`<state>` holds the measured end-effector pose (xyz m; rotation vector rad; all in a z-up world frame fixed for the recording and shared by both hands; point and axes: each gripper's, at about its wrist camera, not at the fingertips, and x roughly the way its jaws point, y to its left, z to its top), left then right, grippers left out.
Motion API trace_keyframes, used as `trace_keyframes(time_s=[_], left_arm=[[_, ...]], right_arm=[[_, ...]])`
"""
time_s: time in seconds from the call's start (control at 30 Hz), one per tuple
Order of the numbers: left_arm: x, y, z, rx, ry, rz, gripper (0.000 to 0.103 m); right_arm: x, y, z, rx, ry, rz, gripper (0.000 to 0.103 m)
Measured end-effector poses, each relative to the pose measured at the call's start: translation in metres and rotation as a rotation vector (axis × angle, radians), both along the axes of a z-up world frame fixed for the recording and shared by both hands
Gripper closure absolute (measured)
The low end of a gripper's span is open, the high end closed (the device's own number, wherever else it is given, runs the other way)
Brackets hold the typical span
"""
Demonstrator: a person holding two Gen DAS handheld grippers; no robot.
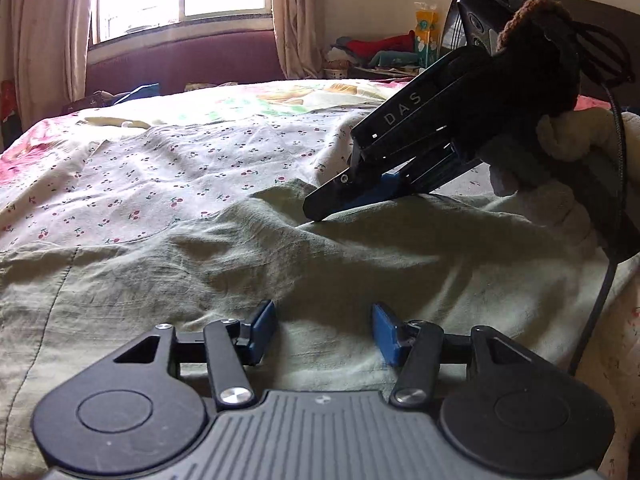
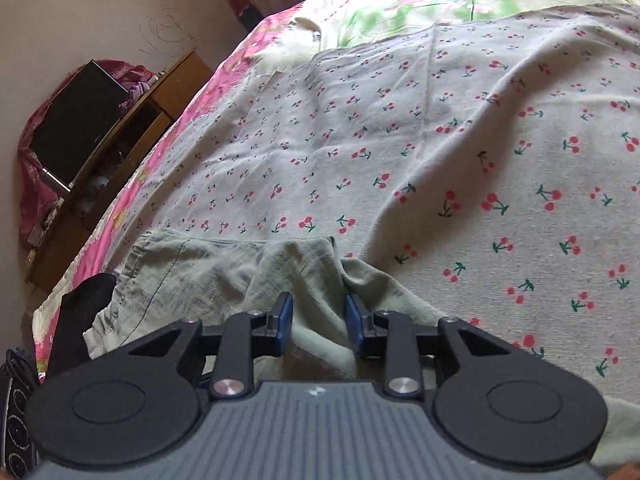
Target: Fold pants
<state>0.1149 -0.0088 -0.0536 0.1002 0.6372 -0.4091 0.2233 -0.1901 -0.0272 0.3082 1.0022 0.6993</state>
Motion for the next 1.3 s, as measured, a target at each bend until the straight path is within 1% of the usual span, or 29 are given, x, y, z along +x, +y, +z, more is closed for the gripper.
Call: trace_keyframes(time_s=[0.07, 0.13, 0.23, 0.3, 0.4, 0.5, 0.53, 0.6, 0.73, 0.8, 0.83, 0.9, 0.97, 1.0, 1.03, 1.07, 1.1, 1.13, 1.17, 1.2, 1.23, 1.3], left_arm=[[0.001, 0.0, -0.001, 0.0, 0.0, -0.003, 0.035], [0.001, -0.001, -0.001, -0.002, 0.003, -0.003, 0.035], [0.0, 0.0, 0.0, -0.008, 0.006, -0.001, 0.034], [-0.002, 0.0, 0.001, -0.013, 0.007, -0.001, 0.034], [-0.002, 0.0, 0.001, -0.014, 0.007, -0.002, 0.034], [-0.002, 0.0, 0.0, -0.012, 0.007, -0.003, 0.034], [-0.002, 0.0, 0.0, -0.013, 0.007, -0.003, 0.034], [-0.002, 0.0, 0.0, -0.015, 0.008, -0.003, 0.034], [-0.001, 0.001, 0.0, -0.015, 0.009, -0.004, 0.033], [-0.001, 0.001, 0.0, -0.014, 0.008, -0.004, 0.033], [-0.002, 0.0, 0.0, -0.013, 0.007, -0.004, 0.033], [-0.002, 0.0, 0.0, -0.01, 0.006, -0.005, 0.032], [-0.002, 0.0, -0.001, -0.009, 0.005, -0.006, 0.032], [-0.002, 0.0, -0.001, -0.01, 0.005, -0.006, 0.032], [-0.002, -0.001, -0.001, -0.01, 0.005, -0.006, 0.031], [-0.002, -0.001, -0.001, -0.01, 0.005, -0.006, 0.031], [-0.002, -0.001, -0.001, -0.007, 0.003, -0.007, 0.03], [-0.002, -0.002, -0.002, -0.003, 0.001, -0.008, 0.03], [-0.003, -0.003, -0.002, 0.002, -0.001, -0.008, 0.029], [-0.004, -0.004, -0.003, 0.009, -0.004, -0.006, 0.028], [-0.004, -0.005, -0.003, 0.013, -0.007, -0.006, 0.028], [-0.005, -0.006, -0.002, 0.018, -0.01, -0.005, 0.028]], right_arm=[[-0.009, -0.001, 0.007, 0.002, -0.007, 0.042, 0.072], [-0.019, 0.001, 0.016, 0.003, -0.046, 0.09, 0.073], [-0.009, 0.005, 0.01, -0.061, -0.051, 0.063, 0.072], [0.002, 0.004, 0.007, -0.037, -0.064, 0.034, 0.072], [0.01, -0.006, 0.011, 0.044, -0.079, -0.014, 0.072], [0.017, -0.001, 0.004, -0.002, -0.058, 0.015, 0.072], [0.018, 0.0, 0.001, -0.001, -0.049, 0.026, 0.072], [0.02, 0.001, 0.0, 0.025, -0.025, 0.046, 0.072], [0.016, 0.007, 0.009, 0.087, -0.038, 0.149, 0.072], [0.016, 0.012, 0.01, 0.082, -0.041, 0.187, 0.072], [0.018, 0.015, 0.008, 0.062, -0.041, 0.189, 0.072], [0.024, 0.019, 0.002, 0.021, -0.038, 0.175, 0.072], [0.033, 0.018, -0.008, 0.029, -0.012, 0.141, 0.072], [0.037, 0.017, -0.011, 0.046, 0.005, 0.113, 0.076], [0.04, 0.015, -0.013, 0.055, 0.016, 0.071, 0.09], [0.044, 0.013, -0.013, 0.066, 0.019, 0.029, 0.095], [0.049, 0.009, -0.011, 0.096, 0.019, -0.013, 0.098], [0.054, 0.004, -0.01, 0.124, 0.01, -0.056, 0.1], [0.059, 0.0, -0.009, 0.122, -0.012, -0.094, 0.1], [0.064, -0.002, -0.009, 0.096, -0.028, -0.126, 0.1], [0.068, -0.004, -0.009, 0.073, -0.022, -0.152, 0.1], [0.065, -0.011, -0.005, 0.092, -0.014, -0.157, 0.099]])
